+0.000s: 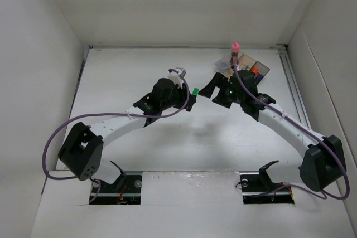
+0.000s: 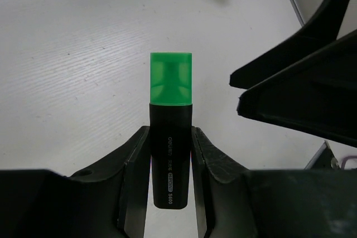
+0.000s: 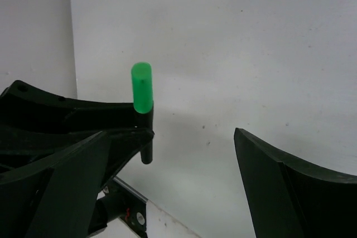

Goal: Sort the stationery into containers
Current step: Pass the stationery from the left arm to the right

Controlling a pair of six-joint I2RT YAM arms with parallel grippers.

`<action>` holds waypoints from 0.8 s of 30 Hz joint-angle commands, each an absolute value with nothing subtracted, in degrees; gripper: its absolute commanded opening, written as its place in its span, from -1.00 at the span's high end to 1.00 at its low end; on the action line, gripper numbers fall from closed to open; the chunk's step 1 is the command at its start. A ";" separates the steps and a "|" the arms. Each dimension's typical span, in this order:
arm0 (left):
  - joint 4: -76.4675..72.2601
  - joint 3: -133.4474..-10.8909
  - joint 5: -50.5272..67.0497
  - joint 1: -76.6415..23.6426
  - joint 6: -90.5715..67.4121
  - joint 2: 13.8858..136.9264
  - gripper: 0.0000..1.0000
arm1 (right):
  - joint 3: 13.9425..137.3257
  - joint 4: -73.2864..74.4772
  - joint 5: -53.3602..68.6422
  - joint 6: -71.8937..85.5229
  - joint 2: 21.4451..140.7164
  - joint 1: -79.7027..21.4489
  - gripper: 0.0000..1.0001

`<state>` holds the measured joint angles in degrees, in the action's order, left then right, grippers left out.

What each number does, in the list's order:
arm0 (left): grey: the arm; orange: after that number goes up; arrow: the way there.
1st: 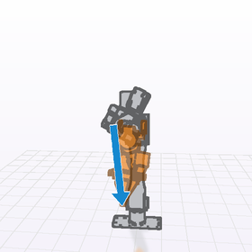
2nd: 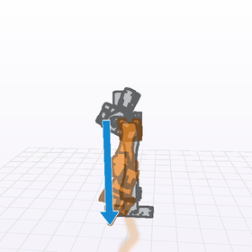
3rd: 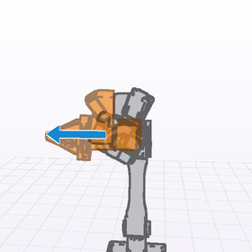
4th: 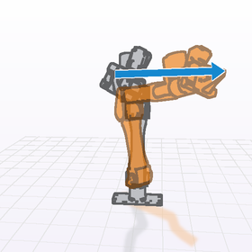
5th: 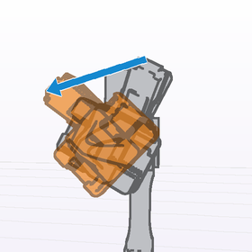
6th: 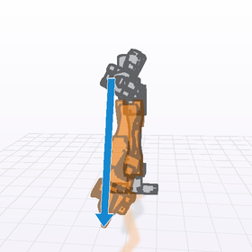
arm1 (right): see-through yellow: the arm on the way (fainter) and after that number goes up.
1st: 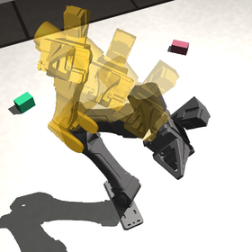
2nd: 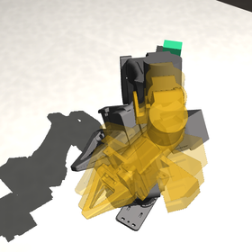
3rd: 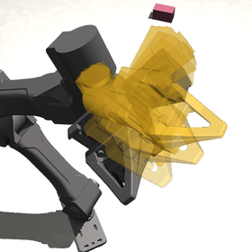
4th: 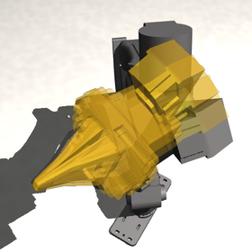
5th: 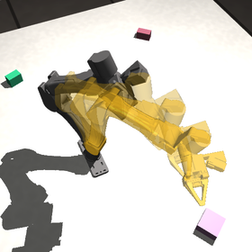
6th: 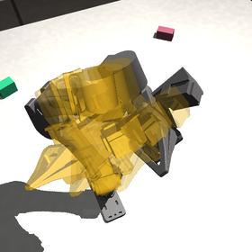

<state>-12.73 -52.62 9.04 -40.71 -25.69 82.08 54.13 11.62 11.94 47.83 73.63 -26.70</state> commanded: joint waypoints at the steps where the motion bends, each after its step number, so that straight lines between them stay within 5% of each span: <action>1: -19.59 -50.81 13.45 -40.52 -26.46 78.58 1.00 | 58.44 6.24 14.77 47.55 74.53 -28.91 -0.95; 10: -23.82 -48.16 17.75 -40.52 -26.46 77.52 1.00 | 61.70 6.24 15.91 48.08 81.03 -29.44 -0.68; 19: -27.51 -46.85 17.41 -40.52 -28.21 78.57 0.98 | 63.28 4.75 18.02 49.92 84.46 -30.50 0.49; 22: -28.64 -45.54 15.21 -40.52 -28.21 78.05 0.81 | 63.98 4.75 18.72 50.44 85.69 -30.50 0.69; 24: -29.97 -45.00 14.07 -40.52 -28.21 77.52 0.31 | 64.60 6.14 18.20 50.45 86.30 -29.98 0.80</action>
